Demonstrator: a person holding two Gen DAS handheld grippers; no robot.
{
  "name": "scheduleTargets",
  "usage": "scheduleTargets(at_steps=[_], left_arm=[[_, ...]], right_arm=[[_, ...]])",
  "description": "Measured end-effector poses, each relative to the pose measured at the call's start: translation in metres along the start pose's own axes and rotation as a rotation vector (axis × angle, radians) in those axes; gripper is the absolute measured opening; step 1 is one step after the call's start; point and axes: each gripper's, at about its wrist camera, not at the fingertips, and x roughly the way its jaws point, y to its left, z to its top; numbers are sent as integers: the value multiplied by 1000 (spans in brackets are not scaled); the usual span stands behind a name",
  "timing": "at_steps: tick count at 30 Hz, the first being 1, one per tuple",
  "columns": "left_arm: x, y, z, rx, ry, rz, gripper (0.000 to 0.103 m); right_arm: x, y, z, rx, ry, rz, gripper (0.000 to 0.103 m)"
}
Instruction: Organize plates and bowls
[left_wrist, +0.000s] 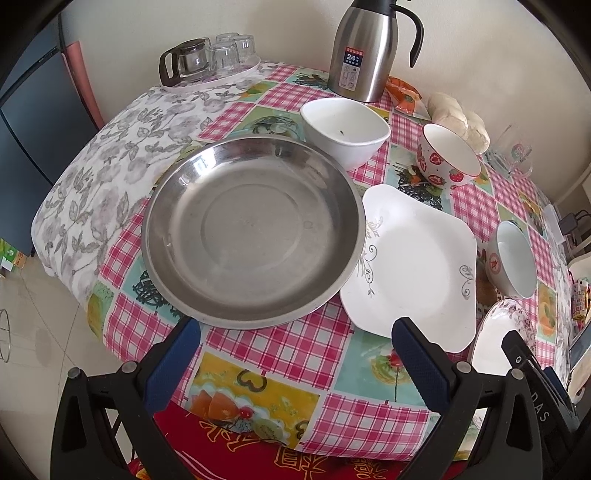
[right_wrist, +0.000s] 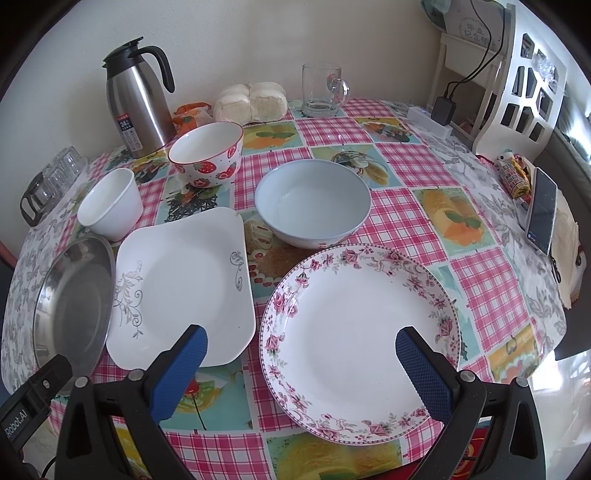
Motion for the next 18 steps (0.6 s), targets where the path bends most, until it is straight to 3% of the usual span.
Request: scheduleTargets(at_steps=[18], left_arm=[[-1,10,1,-24,-1,-6,103]], right_arm=[[1,13,-4,-28,3,-3,103]])
